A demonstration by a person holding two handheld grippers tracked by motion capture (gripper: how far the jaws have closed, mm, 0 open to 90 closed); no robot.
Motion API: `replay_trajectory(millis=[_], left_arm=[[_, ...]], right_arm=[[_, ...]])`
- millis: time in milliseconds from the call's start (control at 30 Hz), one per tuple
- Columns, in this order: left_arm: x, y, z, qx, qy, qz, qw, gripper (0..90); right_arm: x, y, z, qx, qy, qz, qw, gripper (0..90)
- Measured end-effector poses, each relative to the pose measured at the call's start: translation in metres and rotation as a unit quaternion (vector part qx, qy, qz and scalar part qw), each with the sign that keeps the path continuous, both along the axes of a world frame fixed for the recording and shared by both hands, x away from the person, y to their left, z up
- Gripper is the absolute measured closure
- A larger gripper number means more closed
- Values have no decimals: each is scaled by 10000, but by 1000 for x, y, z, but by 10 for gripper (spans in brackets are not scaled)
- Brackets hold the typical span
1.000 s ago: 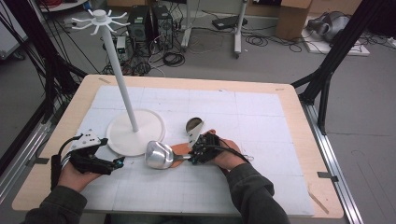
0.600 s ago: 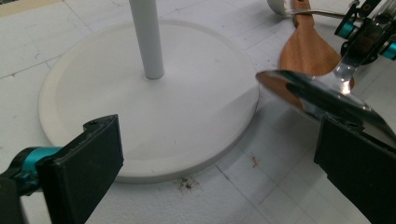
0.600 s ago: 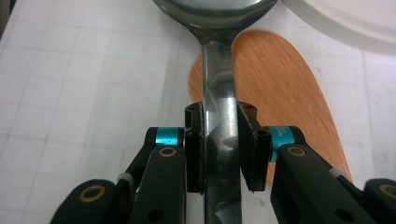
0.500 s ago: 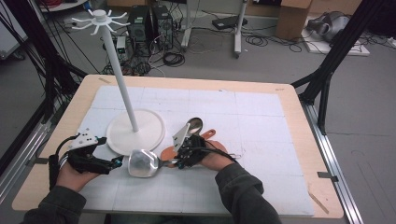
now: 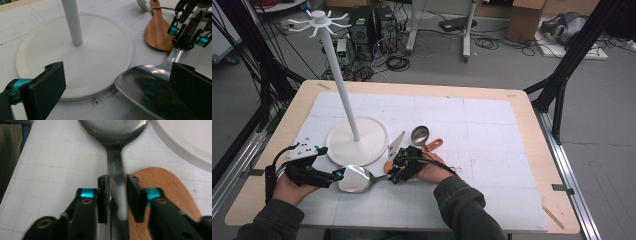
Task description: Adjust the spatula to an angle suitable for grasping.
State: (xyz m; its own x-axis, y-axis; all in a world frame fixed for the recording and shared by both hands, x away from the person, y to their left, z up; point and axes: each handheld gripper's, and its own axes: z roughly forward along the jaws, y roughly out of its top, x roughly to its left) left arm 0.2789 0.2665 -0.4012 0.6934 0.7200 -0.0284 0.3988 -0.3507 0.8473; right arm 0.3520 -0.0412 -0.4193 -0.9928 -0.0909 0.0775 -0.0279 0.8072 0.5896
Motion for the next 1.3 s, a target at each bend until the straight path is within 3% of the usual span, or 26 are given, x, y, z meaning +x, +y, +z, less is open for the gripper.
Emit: replay_trajectory(millis=[200,300,567,733,967,1300], left_arm=[[-1,-3,0,32,7,-85,10000,17],[-1,-3,0,14,1,-87,10000,18],[-1,-4,1,43,1,-125,9999,18],[-1,-5,1,27,0,-150,9999,18],[-1,-8,3,31,-2,-220,9998,18],[-1,-17,6,50,33,-423,9991,19]], right_arm=[[2,-12,6,98,105,-251,9996,580],[2,-19,11,234,52,-294,9993,552],[5,-59,19,406,-85,-670,9969,510],[7,-84,19,372,-98,-855,9956,498],[10,-101,15,216,-126,-793,9965,515],[14,-104,3,8,-39,-431,9991,578]])
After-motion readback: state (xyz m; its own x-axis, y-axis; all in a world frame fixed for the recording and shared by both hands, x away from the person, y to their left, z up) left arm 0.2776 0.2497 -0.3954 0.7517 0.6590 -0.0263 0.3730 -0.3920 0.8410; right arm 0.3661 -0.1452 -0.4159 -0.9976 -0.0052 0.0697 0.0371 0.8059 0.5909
